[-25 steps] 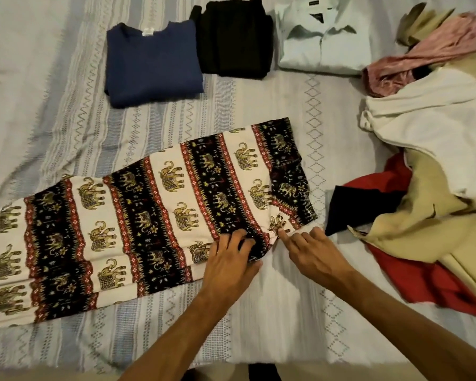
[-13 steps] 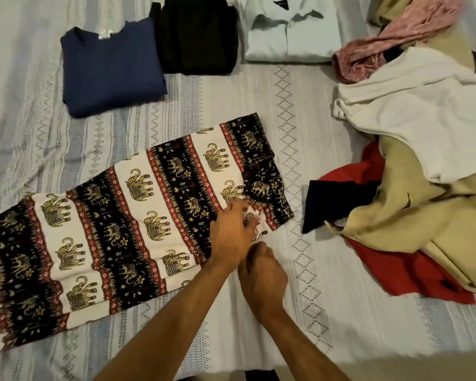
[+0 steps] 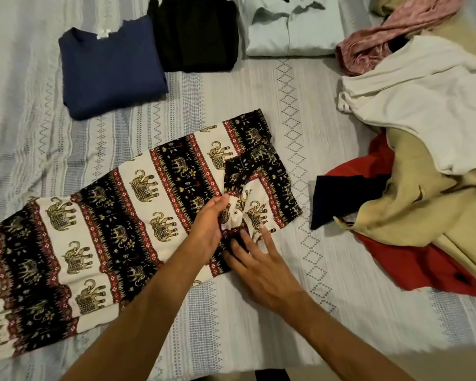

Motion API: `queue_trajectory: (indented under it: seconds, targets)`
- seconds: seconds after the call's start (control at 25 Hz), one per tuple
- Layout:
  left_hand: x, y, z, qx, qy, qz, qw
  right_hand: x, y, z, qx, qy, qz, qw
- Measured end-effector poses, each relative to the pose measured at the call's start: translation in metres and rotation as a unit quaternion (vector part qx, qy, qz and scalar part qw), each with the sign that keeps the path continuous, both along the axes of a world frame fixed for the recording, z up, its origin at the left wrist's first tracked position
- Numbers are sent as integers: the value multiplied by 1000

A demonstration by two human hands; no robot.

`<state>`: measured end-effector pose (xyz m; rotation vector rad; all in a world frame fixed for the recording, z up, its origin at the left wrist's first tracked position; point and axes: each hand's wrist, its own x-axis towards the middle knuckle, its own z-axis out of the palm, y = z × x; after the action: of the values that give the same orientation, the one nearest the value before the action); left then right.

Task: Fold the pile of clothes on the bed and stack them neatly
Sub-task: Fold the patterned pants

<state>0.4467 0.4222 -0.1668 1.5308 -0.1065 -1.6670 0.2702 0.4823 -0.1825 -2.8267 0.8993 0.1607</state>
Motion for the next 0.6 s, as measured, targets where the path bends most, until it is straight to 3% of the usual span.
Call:
queue_trajectory:
  seconds: [0.16, 0.24, 0.32, 0.4, 0.48, 0.52, 0.6]
  targets:
    - [10, 15, 3, -37, 111, 91, 989, -8, -55, 8, -17, 6, 103, 995]
    - [15, 20, 1, -37, 123, 101, 987, -22, -79, 10, -22, 26, 160, 987]
    - [15, 20, -4, -25, 105, 93, 990, -35, -91, 9, -29, 52, 126, 990]
    - [13, 19, -8, -19, 90, 98, 991, -43, -89, 10, -9, 58, -48, 997]
    - [11, 18, -10, -15, 85, 106, 991, -42, -79, 10, 8, -28, -307, 951]
    - [11, 18, -11, -15, 87, 109, 990, -38, -75, 10, 33, -91, -426, 899]
    - [11, 17, -14, -13, 82, 108, 991, -30, -78, 15, 127, -233, -594, 759]
